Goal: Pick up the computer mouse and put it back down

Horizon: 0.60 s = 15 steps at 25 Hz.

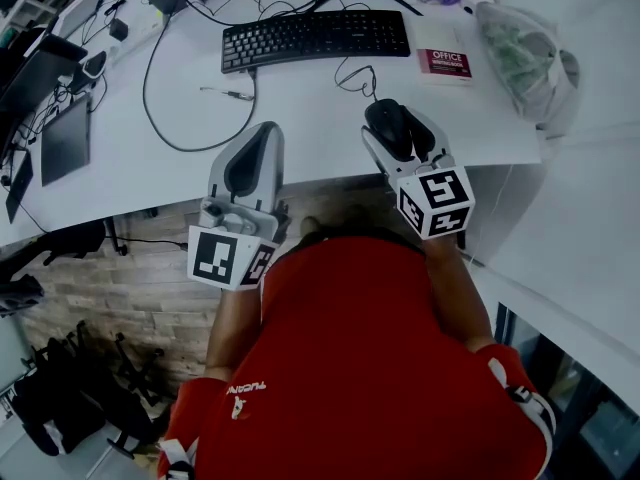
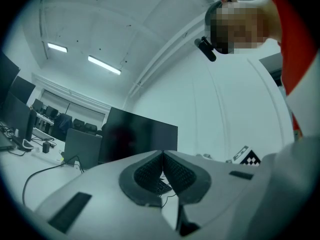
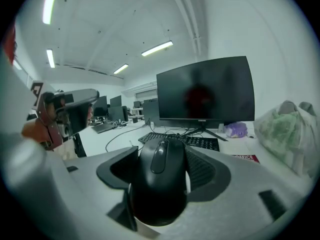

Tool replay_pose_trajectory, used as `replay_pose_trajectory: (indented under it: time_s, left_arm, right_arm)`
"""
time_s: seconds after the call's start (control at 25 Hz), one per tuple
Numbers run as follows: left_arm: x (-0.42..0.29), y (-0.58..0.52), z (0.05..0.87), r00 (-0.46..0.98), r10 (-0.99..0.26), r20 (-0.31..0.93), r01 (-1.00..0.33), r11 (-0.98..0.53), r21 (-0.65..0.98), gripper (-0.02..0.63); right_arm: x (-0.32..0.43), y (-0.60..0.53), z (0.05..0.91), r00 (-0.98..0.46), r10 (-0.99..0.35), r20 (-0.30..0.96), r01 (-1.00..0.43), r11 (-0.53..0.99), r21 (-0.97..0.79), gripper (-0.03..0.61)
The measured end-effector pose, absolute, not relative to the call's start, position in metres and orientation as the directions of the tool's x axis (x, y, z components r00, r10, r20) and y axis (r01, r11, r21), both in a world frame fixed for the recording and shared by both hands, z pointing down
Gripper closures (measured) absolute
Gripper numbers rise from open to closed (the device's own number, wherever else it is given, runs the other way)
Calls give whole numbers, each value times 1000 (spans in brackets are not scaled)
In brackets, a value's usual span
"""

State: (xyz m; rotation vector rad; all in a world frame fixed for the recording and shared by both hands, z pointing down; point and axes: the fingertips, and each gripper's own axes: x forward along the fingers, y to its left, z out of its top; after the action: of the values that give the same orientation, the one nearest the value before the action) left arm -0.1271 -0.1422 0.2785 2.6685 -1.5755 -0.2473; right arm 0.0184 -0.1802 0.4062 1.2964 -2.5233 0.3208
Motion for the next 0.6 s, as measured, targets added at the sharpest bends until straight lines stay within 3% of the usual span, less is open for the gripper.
replay_pose_trajectory:
  time_s: [0.6]
  left_arm:
    - [-123,-144,296,488,-869,-77,-861,-494,122,603]
  right_arm:
    - [27,-193,498,-492,-681,543,-825,564,-40,284]
